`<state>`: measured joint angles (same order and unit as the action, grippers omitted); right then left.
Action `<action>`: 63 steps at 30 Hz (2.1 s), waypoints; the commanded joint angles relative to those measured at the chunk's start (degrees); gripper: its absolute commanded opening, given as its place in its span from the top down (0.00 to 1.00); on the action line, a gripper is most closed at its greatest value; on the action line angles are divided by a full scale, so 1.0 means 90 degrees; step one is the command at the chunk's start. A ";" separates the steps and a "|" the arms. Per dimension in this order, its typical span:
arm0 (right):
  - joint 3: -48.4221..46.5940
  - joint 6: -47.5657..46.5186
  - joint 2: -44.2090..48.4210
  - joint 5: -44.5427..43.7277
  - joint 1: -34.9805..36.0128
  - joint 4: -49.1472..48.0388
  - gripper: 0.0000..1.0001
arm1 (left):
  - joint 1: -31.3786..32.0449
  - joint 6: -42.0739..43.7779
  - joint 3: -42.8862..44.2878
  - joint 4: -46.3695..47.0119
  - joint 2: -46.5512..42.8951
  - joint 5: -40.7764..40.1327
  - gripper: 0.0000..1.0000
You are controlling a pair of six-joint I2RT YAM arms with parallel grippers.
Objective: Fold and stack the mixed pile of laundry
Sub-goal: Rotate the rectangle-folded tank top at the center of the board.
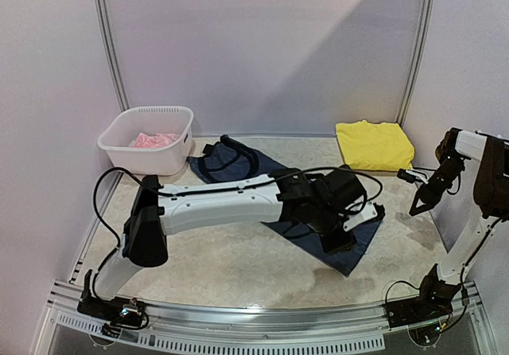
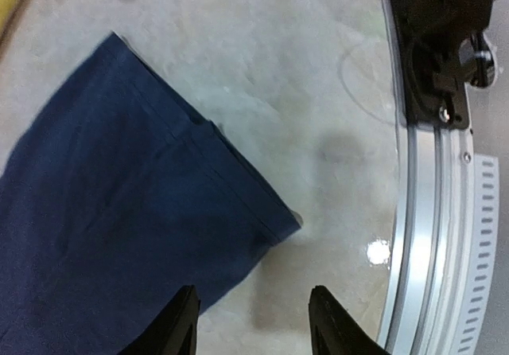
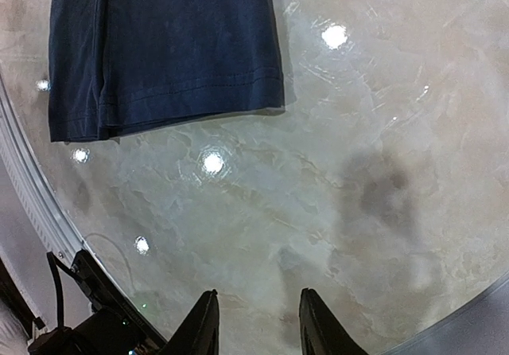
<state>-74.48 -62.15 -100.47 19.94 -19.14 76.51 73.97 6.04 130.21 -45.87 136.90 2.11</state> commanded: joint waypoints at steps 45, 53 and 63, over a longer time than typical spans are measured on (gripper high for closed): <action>0.0104 0.0031 -0.0190 0.0581 0.0151 -0.0060 0.63 | 0.0554 0.1207 -0.1387 0.0500 0.0088 0.0285 0.59; 0.0131 0.0011 -0.0044 0.0547 0.0154 0.0004 0.63 | 0.0501 0.2299 0.0058 -0.0059 0.0981 0.0006 0.55; 0.0024 0.0031 -0.0121 0.0596 0.0152 0.0071 0.63 | 0.0338 0.2422 0.0859 -0.0301 0.1739 0.0299 0.56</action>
<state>-73.80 -61.56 -102.06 24.16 -18.02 76.31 77.73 26.17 135.39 -46.39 149.69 3.97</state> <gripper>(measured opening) 0.371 0.438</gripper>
